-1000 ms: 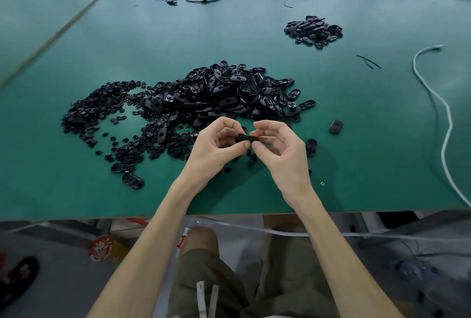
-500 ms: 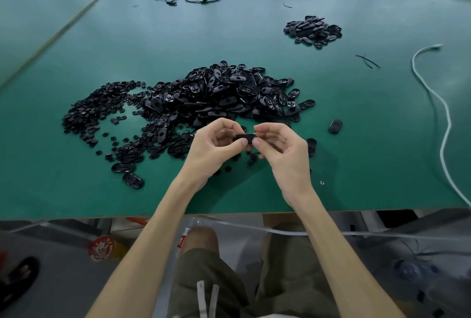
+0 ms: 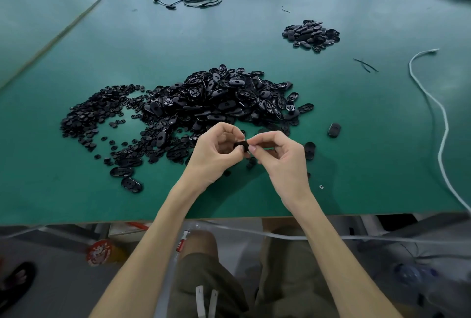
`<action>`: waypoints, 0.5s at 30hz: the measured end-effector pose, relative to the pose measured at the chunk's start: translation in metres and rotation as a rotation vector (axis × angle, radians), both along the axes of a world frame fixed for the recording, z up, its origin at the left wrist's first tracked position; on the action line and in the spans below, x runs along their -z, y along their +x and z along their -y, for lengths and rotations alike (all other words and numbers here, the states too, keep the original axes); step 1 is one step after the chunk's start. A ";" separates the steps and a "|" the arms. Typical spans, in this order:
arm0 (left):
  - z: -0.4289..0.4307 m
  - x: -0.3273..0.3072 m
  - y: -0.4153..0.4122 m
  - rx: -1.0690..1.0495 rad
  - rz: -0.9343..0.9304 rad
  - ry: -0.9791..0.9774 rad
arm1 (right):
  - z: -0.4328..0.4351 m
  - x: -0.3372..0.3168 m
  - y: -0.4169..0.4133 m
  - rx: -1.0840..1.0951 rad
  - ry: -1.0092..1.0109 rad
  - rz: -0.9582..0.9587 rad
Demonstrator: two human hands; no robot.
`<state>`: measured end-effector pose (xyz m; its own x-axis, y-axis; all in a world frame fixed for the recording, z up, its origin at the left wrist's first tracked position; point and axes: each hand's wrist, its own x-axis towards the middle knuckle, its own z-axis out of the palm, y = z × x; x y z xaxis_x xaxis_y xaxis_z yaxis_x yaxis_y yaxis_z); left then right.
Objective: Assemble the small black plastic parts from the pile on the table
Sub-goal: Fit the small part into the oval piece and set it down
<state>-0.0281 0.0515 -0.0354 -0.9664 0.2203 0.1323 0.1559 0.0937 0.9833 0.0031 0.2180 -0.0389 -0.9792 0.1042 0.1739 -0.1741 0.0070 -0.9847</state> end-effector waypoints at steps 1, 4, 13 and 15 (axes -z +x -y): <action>0.000 0.000 0.000 -0.002 -0.012 -0.012 | 0.000 0.000 0.000 -0.001 0.011 -0.001; 0.000 0.001 0.000 -0.008 -0.040 -0.037 | 0.001 -0.001 0.000 0.001 0.028 -0.003; 0.001 0.002 -0.001 -0.007 -0.056 -0.021 | 0.000 -0.003 -0.001 0.045 0.006 -0.004; 0.001 0.002 0.000 -0.008 -0.057 -0.006 | -0.001 -0.003 -0.001 0.047 0.009 0.003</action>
<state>-0.0284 0.0509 -0.0370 -0.9591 0.2132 0.1860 0.2110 0.1012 0.9722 0.0022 0.2186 -0.0360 -0.9739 0.1484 0.1719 -0.1702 0.0239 -0.9851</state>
